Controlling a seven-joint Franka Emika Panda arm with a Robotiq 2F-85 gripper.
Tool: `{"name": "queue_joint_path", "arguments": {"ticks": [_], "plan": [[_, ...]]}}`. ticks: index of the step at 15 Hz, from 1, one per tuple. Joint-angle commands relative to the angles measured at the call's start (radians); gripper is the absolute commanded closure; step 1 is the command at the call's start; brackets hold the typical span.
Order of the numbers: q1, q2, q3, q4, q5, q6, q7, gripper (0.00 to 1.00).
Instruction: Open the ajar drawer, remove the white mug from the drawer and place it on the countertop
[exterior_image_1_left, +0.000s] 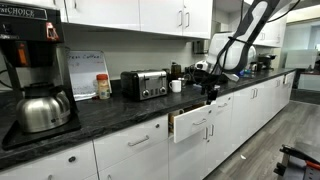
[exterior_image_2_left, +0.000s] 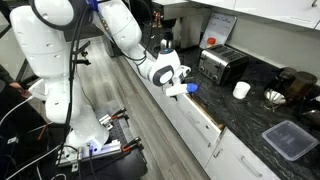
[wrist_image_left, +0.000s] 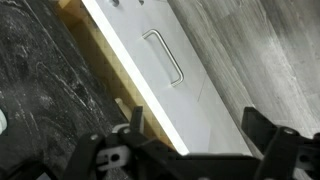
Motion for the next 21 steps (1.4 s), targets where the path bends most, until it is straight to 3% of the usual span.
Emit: {"name": "queue_joint_path", "arguments": {"ticks": [1,6,10,12,21], "plan": [[-0.097,0.062,0.104,-0.007,0.148,0.108,-0.179,0.0],[-0.264,0.11,0.281,0.01,0.25,0.124,-0.366,0.0],[-0.353,0.124,0.343,0.021,0.237,0.117,-0.449,0.0],[-0.377,0.136,0.351,0.029,0.226,0.117,-0.478,0.0],[-0.366,0.234,0.302,0.128,0.173,0.113,-0.56,0.0]]}}
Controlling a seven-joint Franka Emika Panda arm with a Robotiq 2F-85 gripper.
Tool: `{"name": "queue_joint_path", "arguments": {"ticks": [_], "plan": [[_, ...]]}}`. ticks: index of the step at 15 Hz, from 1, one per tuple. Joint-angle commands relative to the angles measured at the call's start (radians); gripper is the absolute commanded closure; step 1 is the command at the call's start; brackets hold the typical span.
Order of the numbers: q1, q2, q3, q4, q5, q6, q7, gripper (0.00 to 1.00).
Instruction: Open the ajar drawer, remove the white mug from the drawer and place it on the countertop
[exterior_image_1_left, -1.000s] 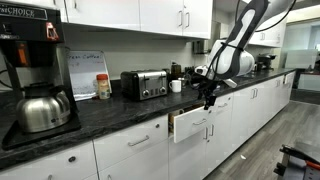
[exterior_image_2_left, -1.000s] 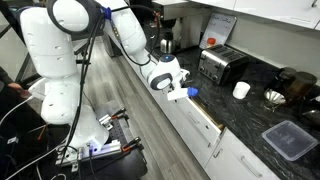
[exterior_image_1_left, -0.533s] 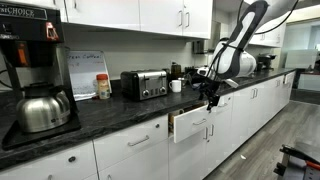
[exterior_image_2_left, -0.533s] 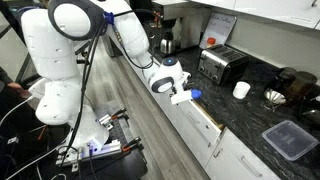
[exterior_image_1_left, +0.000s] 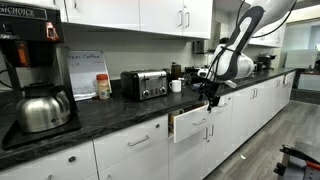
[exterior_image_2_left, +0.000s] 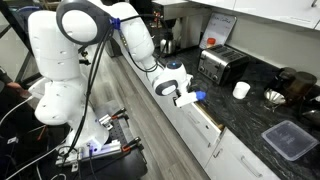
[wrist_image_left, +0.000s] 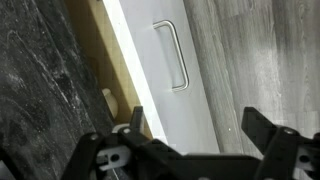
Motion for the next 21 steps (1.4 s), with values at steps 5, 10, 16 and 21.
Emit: {"name": "queue_joint_path", "arguments": {"ticks": [5,10,16,21], "plan": [[-0.005,0.149,-0.028,0.151,-0.076,-0.002,-0.042,0.0],[-0.006,0.213,-0.032,0.214,-0.112,-0.006,-0.04,0.0],[-0.006,0.266,-0.031,0.258,-0.142,-0.005,-0.041,0.0],[-0.007,0.29,-0.031,0.264,-0.151,-0.002,-0.038,0.0]]}}
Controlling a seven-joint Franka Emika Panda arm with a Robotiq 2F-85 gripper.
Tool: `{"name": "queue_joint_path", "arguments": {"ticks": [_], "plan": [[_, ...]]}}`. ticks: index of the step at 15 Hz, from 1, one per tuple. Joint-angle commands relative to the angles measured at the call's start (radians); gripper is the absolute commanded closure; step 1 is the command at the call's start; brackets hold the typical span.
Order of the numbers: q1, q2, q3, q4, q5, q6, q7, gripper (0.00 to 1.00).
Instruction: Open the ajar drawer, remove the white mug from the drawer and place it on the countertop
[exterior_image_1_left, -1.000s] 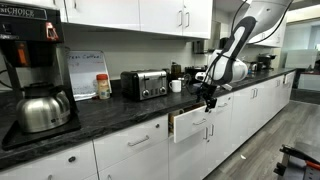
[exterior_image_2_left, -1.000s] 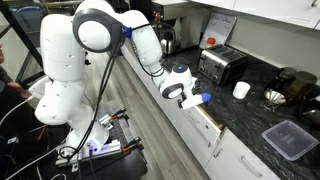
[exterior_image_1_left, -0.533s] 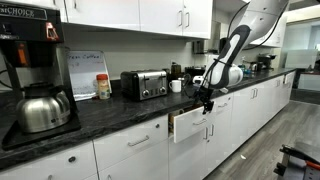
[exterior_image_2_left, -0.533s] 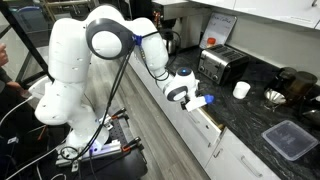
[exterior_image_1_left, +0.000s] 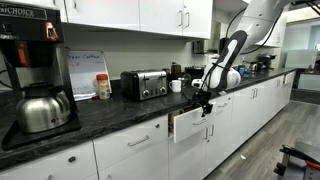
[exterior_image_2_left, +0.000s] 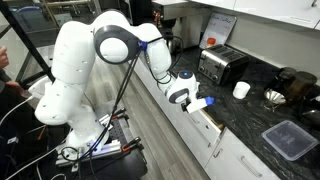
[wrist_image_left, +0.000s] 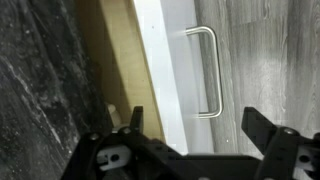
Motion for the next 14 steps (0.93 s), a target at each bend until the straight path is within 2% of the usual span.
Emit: {"name": "queue_joint_path", "arguments": {"ticks": [1,14], "plan": [[-0.008,0.026,-0.001,0.019,-0.019,-0.001,-0.021,0.0],[-0.035,-0.037,0.016,-0.096,-0.014,-0.041,-0.021,0.0]]}}
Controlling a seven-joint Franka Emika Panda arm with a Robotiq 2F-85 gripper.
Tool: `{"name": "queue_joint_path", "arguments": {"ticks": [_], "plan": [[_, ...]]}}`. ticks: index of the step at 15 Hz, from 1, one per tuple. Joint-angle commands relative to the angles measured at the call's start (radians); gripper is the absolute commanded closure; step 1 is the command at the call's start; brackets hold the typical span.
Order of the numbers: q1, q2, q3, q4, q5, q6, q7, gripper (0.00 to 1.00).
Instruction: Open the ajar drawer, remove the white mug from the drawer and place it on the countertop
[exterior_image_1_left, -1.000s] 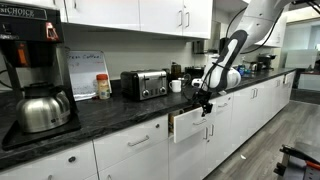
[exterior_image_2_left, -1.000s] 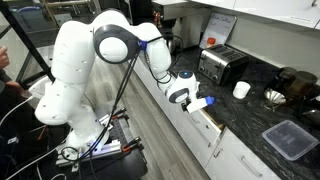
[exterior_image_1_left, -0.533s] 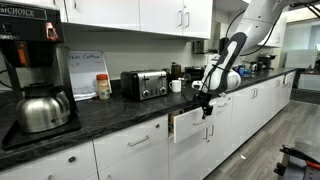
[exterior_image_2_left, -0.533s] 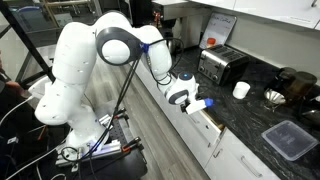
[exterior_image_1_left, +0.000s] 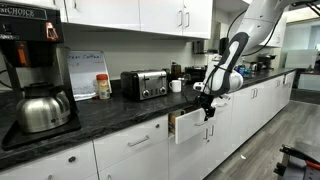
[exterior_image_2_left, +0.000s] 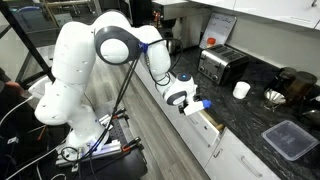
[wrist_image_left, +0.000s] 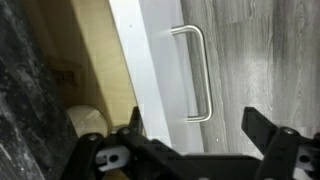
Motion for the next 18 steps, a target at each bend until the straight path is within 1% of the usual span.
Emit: {"name": "queue_joint_path", "arguments": {"ticks": [1,11,18], "plan": [[-0.032,-0.05,0.017,-0.071,-0.012,-0.044,-0.022,0.0],[-0.015,-0.192,0.004,-0.196,0.041,-0.172,-0.041,0.0],[-0.004,-0.281,0.0,-0.292,0.126,-0.224,-0.073,0.0]]}}
